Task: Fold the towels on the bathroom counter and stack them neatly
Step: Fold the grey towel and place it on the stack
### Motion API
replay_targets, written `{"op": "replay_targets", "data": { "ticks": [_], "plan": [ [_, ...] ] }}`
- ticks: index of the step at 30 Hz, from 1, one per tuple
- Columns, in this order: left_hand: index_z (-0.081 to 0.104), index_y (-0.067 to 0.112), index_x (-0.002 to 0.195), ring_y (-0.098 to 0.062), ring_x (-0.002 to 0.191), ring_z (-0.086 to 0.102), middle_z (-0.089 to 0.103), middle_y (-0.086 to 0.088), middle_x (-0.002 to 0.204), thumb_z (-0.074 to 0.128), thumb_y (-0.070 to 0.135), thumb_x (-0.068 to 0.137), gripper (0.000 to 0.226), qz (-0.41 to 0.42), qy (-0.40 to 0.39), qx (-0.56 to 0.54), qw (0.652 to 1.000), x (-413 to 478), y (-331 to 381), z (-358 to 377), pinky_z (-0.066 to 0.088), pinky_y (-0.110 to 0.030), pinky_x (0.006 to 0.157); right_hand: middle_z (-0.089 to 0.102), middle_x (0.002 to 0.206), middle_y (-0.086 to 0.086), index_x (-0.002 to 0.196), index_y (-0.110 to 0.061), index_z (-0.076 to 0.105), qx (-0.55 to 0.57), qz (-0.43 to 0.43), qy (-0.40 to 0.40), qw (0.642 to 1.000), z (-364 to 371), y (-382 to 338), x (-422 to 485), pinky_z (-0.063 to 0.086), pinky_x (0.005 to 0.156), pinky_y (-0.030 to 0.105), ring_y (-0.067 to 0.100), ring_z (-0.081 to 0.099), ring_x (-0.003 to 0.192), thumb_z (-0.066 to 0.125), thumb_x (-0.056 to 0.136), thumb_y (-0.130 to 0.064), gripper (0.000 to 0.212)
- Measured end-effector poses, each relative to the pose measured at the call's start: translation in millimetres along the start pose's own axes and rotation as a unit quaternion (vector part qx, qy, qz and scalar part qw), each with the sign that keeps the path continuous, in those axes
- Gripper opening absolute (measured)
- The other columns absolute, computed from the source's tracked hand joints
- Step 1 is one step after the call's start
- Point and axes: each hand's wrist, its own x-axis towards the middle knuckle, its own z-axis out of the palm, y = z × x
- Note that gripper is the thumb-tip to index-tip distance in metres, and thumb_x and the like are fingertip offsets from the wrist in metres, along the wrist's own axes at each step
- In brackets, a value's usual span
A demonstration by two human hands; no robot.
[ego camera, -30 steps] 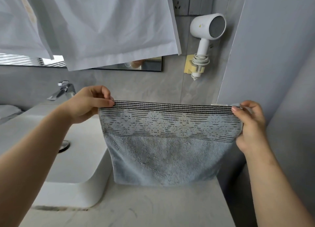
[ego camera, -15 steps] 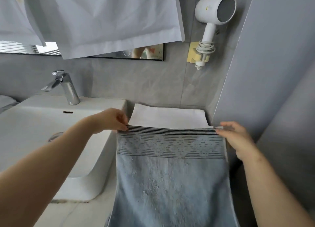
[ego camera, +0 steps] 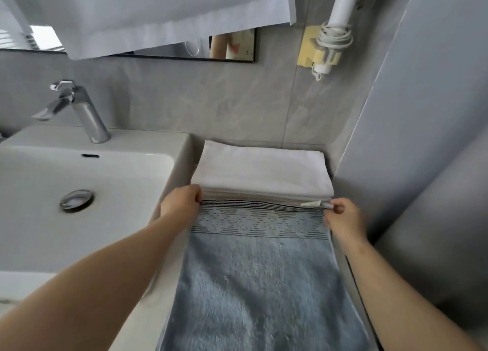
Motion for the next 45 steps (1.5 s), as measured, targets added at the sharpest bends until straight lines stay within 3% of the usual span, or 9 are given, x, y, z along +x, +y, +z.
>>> {"op": "replay_targets", "data": {
  "ticks": [8, 13, 17, 24, 29, 33, 37, 41, 45],
  "plan": [
    [0.050, 0.016, 0.129, -0.021, 0.117, 0.049, 0.035, 0.000, 0.143, 0.049, 0.011, 0.091, 0.038, 0.054, -0.072, -0.071, 0.993, -50.7, -0.5, 46.9, 0.040, -0.029, 0.094, 0.054, 0.131, 0.010, 0.128, -0.008, 0.052, -0.069, 0.041, -0.085, 0.993, 13.9, 39.0, -30.5, 0.036, 0.087, 0.023, 0.024, 0.051, 0.120, 0.056, 0.090, -0.006, 0.039],
    [0.039, 0.029, 0.139, -0.019, 0.134, 0.034, 0.027, 0.006, 0.151, 0.049, 0.033, 0.093, 0.047, 0.095, -0.119, -0.008, 0.988, -114.0, -2.3, 68.4, 0.027, -0.033, 0.112, 0.060, 0.125, 0.007, 0.120, -0.016, 0.060, -0.180, 0.050, -0.043, 0.981, -0.9, 66.6, -69.6, 0.041, 0.091, 0.035, 0.028, 0.055, 0.113, 0.059, 0.088, -0.020, 0.032],
    [0.028, 0.033, 0.145, -0.012, 0.145, 0.010, 0.021, 0.009, 0.153, 0.007, 0.066, 0.074, 0.080, 0.149, -0.166, 0.052, 0.973, -153.0, -2.6, 80.2, 0.007, -0.036, 0.117, 0.058, 0.123, 0.013, 0.121, -0.012, 0.057, -0.183, 0.076, -0.008, 0.980, -19.0, 78.7, -94.3, 0.041, 0.088, 0.035, 0.033, 0.054, 0.110, 0.055, 0.088, -0.013, 0.033],
    [0.000, 0.035, 0.150, -0.017, 0.146, -0.012, -0.008, 0.004, 0.159, -0.018, 0.065, 0.058, 0.099, 0.154, -0.213, 0.141, 0.955, -160.7, -6.9, 93.4, -0.005, -0.043, 0.116, 0.057, 0.093, 0.004, 0.107, -0.007, 0.054, -0.095, 0.158, -0.057, 0.981, -37.2, 79.9, -122.9, 0.044, 0.082, 0.034, 0.029, 0.058, 0.092, 0.067, 0.084, -0.014, 0.028],
    [0.004, 0.032, 0.150, -0.019, 0.146, -0.013, -0.004, 0.002, 0.159, 0.000, 0.066, 0.084, 0.075, 0.146, -0.188, 0.133, 0.962, -171.3, 7.1, 90.9, -0.005, -0.044, 0.118, 0.067, 0.077, 0.015, 0.084, -0.002, 0.064, 0.011, 0.249, -0.116, 0.961, -56.7, 75.8, -134.6, 0.052, 0.064, 0.031, 0.027, 0.064, 0.069, 0.070, 0.080, -0.004, 0.007],
    [0.008, 0.037, 0.149, -0.018, 0.141, -0.023, -0.002, 0.005, 0.159, -0.001, 0.095, 0.053, 0.113, 0.307, -0.250, 0.084, 0.915, -194.3, 22.6, 94.5, -0.010, -0.050, 0.116, 0.067, 0.074, 0.014, 0.081, -0.003, 0.065, 0.066, 0.252, -0.107, 0.959, -61.2, 66.4, -135.2, 0.047, 0.057, 0.027, 0.025, 0.063, 0.066, 0.066, 0.082, 0.000, 0.003],
    [0.003, 0.038, 0.148, -0.024, 0.146, -0.012, -0.005, 0.002, 0.159, 0.050, 0.076, 0.068, 0.101, 0.350, -0.286, 0.157, 0.878, -198.3, 29.3, 100.0, -0.008, -0.057, 0.113, 0.068, 0.062, 0.005, 0.085, -0.009, 0.061, 0.203, 0.277, -0.126, 0.931, -54.3, 55.1, -131.7, 0.050, 0.051, 0.024, 0.018, 0.065, 0.056, 0.056, 0.089, -0.006, 0.007],
    [0.028, 0.038, 0.143, -0.016, 0.144, 0.015, 0.027, 0.006, 0.152, 0.020, 0.053, 0.081, 0.064, 0.335, -0.271, 0.131, 0.893, -184.8, 39.5, 87.7, 0.015, -0.043, 0.114, 0.068, 0.068, 0.001, 0.091, -0.018, 0.063, 0.310, 0.282, -0.194, 0.887, -49.2, 52.0, -131.6, 0.050, 0.062, 0.031, 0.019, 0.061, 0.064, 0.044, 0.094, -0.016, 0.019],
    [0.053, 0.027, 0.130, -0.021, 0.122, 0.049, 0.057, 0.001, 0.129, 0.038, 0.022, 0.096, 0.038, 0.211, -0.325, -0.002, 0.922, -164.2, 46.6, 70.0, 0.036, -0.029, 0.099, 0.063, 0.103, -0.006, 0.104, -0.023, 0.063, 0.090, 0.137, -0.204, 0.965, -42.1, 57.6, -132.9, 0.040, 0.070, 0.024, 0.009, 0.054, 0.083, 0.043, 0.089, 0.003, 0.036]
  ]
}}
